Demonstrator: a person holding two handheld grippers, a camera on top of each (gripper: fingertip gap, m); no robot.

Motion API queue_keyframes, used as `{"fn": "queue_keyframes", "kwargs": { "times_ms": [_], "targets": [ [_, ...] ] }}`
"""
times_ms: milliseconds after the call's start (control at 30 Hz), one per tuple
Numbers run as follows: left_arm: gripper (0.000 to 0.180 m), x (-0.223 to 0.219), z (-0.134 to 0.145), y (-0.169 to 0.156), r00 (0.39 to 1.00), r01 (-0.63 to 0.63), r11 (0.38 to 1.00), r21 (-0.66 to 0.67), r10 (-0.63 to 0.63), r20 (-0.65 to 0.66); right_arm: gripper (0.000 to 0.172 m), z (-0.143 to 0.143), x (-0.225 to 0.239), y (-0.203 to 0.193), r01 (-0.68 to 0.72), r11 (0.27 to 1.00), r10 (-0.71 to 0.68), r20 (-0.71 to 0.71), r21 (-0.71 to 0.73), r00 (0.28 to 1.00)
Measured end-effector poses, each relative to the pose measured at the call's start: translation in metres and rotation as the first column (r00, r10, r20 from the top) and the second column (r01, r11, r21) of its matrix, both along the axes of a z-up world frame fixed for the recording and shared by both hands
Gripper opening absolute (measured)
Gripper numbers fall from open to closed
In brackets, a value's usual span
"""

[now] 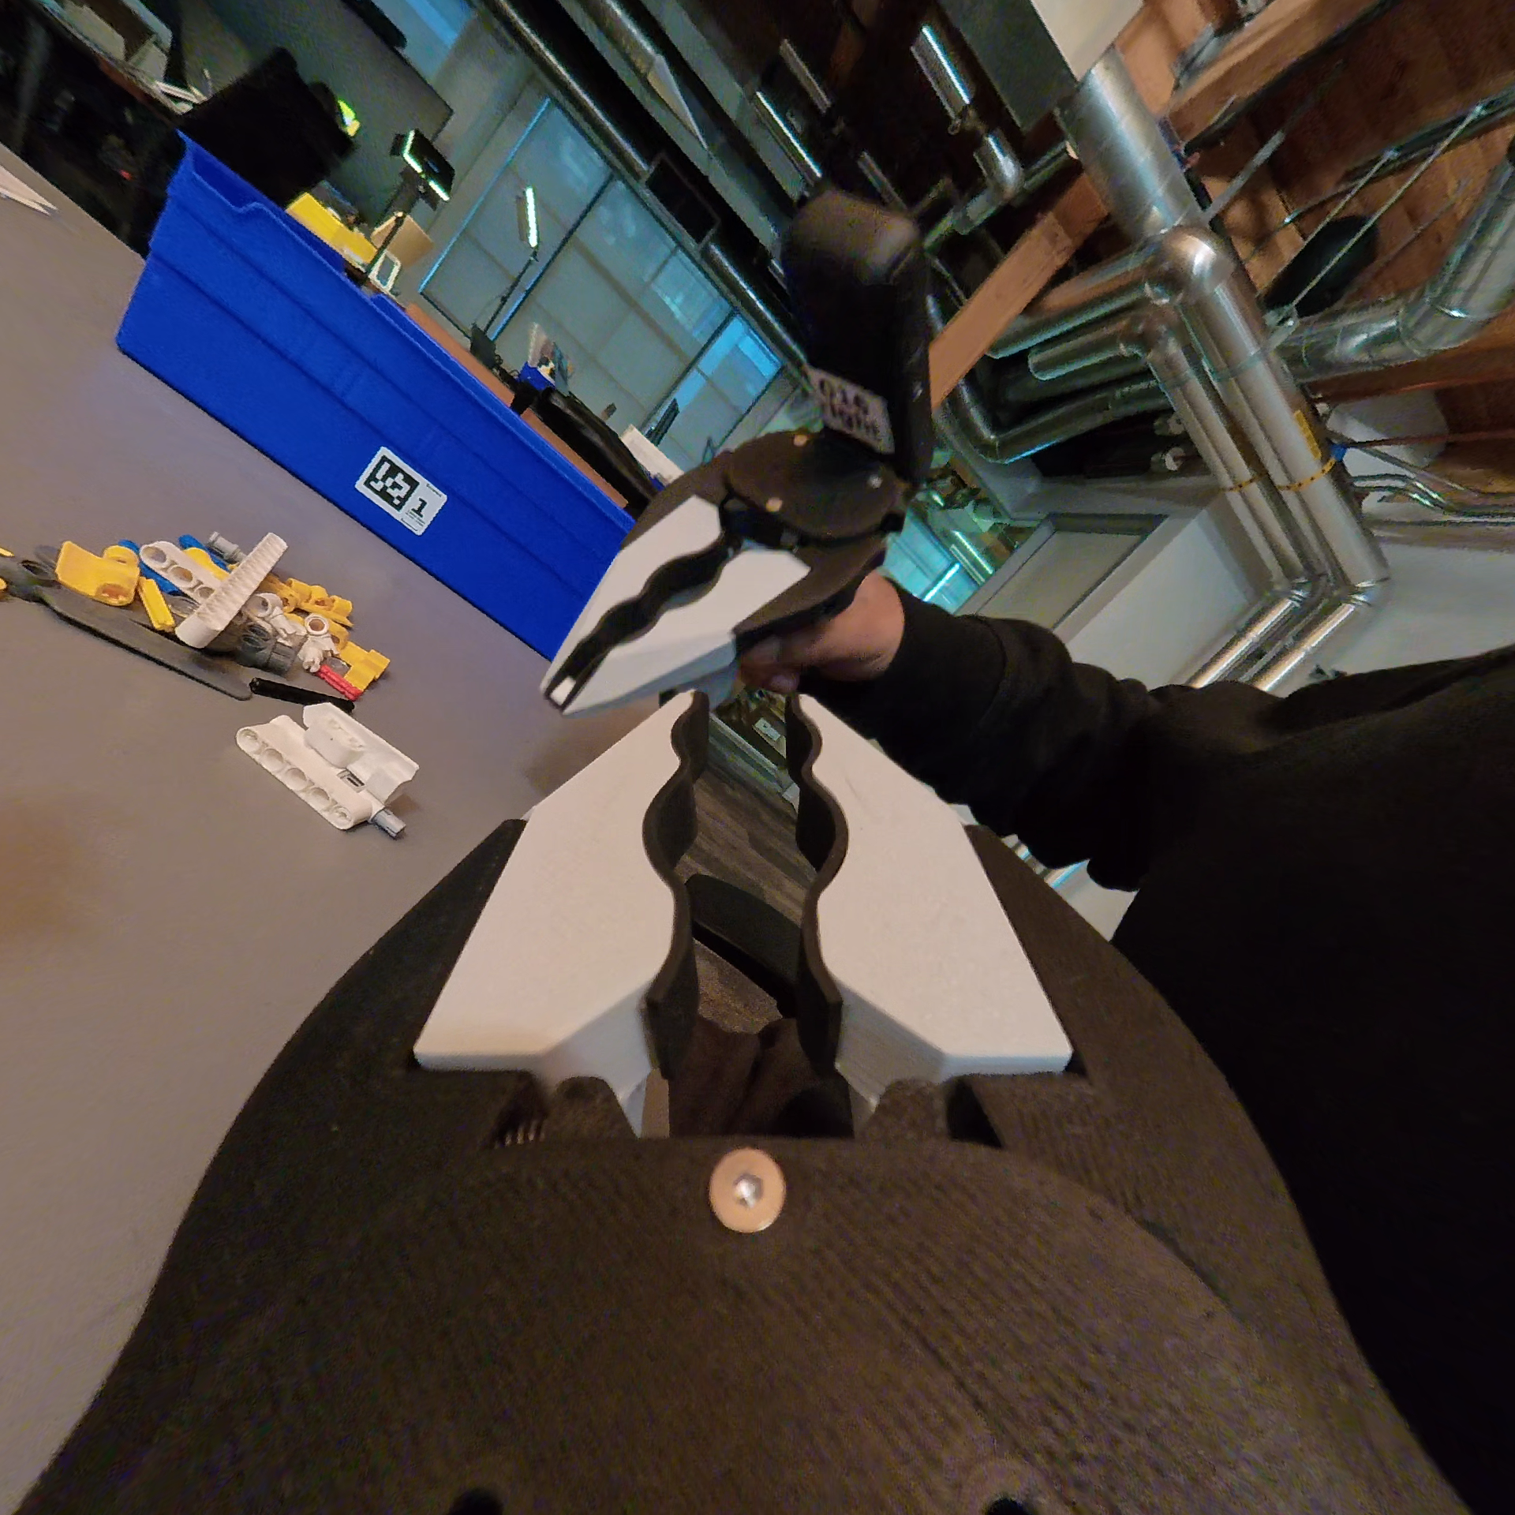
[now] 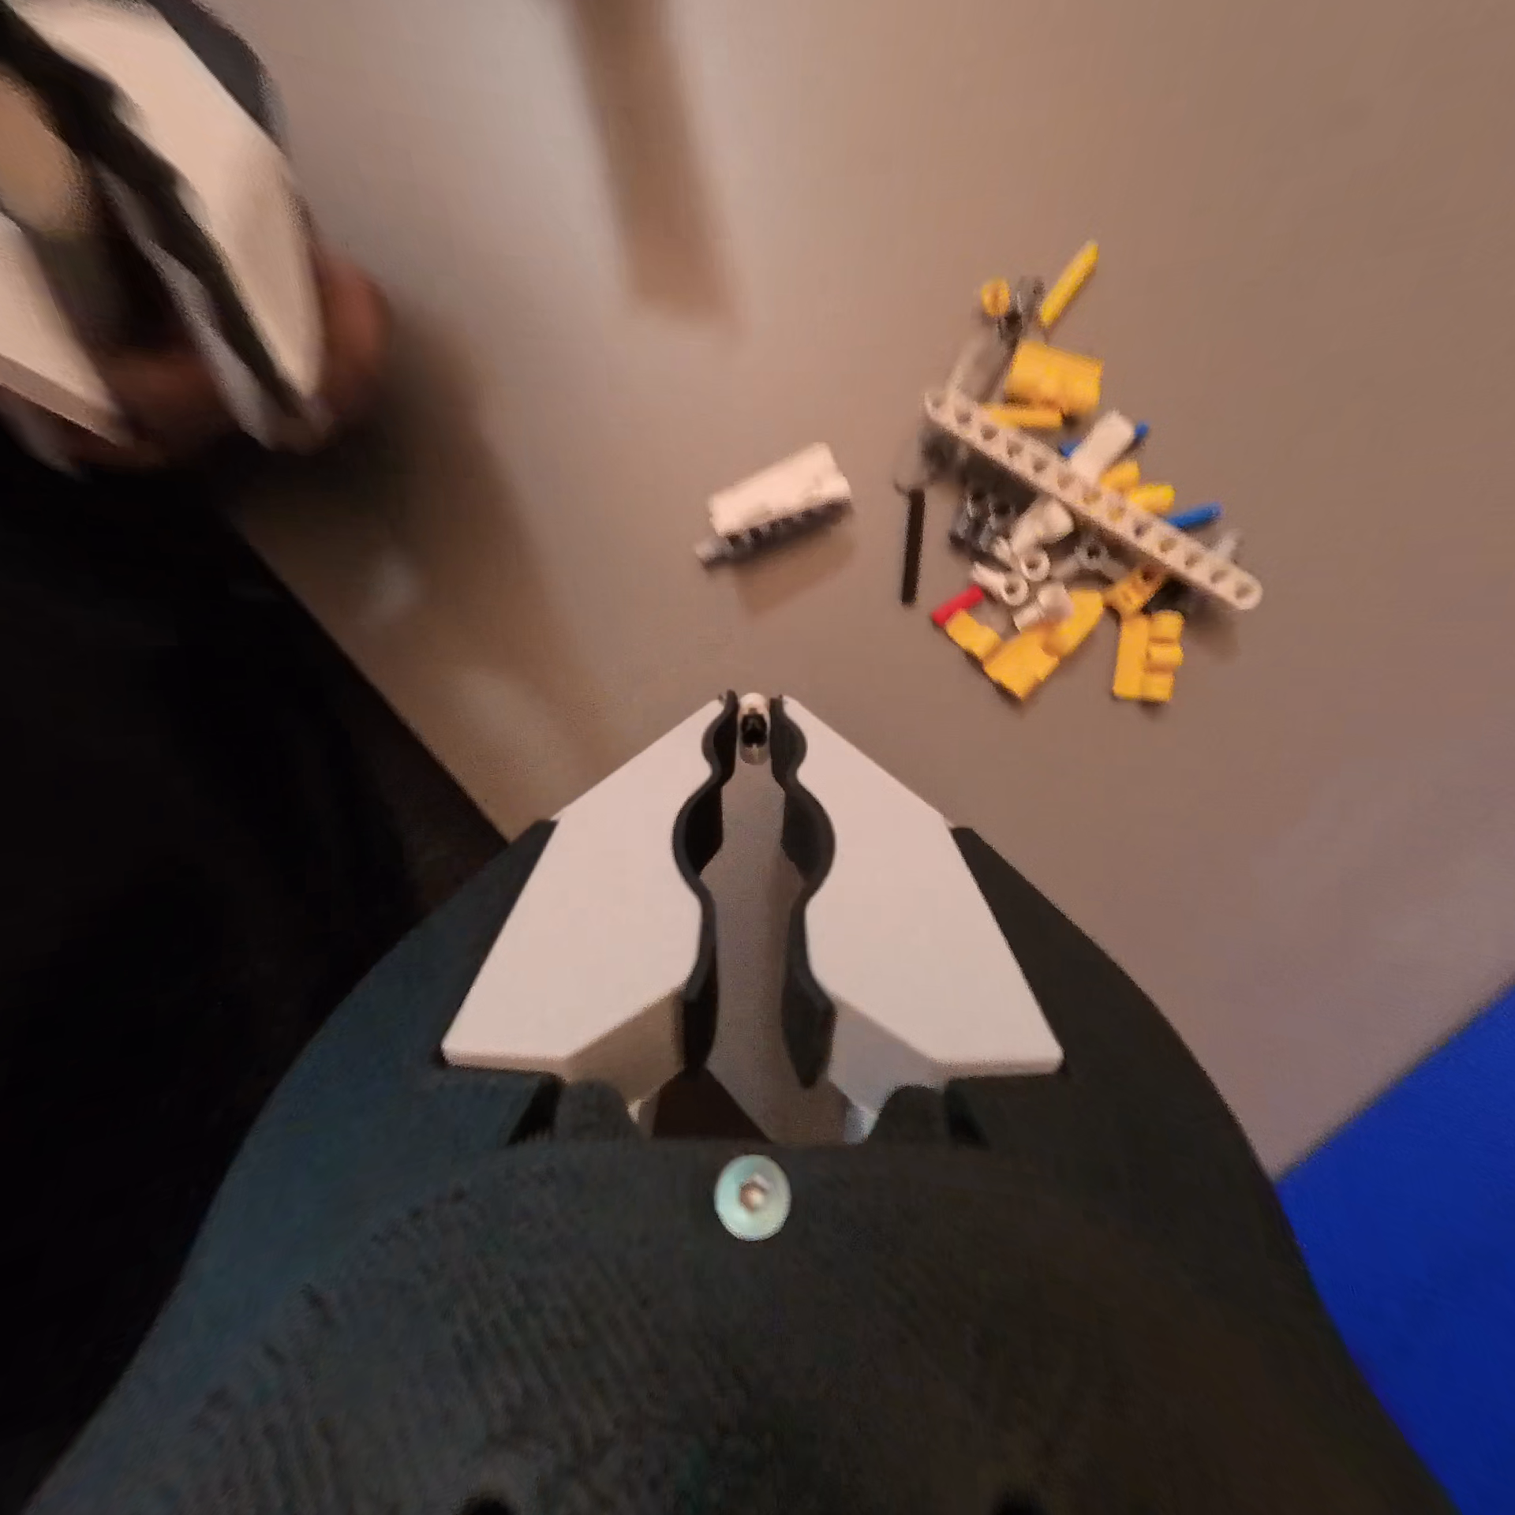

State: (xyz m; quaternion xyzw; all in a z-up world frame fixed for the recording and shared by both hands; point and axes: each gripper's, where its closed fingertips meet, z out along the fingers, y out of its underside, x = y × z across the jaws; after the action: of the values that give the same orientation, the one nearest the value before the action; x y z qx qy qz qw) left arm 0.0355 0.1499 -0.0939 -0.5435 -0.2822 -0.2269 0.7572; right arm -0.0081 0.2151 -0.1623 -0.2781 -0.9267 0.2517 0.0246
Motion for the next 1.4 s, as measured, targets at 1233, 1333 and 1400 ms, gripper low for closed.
{"fn": "queue_keyframes", "kwargs": {
  "times_ms": [1233,1333,1400],
  "targets": [
    [0.009,-0.017,0.007,-0.017,0.994,-0.060,0.991,0.118,0.048,0.099,0.000,-0.039,-0.005,-0.013,0.120,0.988,-0.133,-0.153,-0.093,0.979],
    [0.009,-0.017,0.006,-0.017,0.994,-0.064,0.991,0.115,0.053,0.096,0.000,-0.022,-0.008,-0.015,0.168,0.959,-0.206,-0.156,-0.227,0.966],
    [0.010,-0.017,0.006,-0.017,0.994,-0.065,0.991,0.114,0.054,0.096,0.000,-0.010,-0.009,-0.013,0.199,0.931,-0.252,-0.143,-0.308,0.957]
  ]
}}
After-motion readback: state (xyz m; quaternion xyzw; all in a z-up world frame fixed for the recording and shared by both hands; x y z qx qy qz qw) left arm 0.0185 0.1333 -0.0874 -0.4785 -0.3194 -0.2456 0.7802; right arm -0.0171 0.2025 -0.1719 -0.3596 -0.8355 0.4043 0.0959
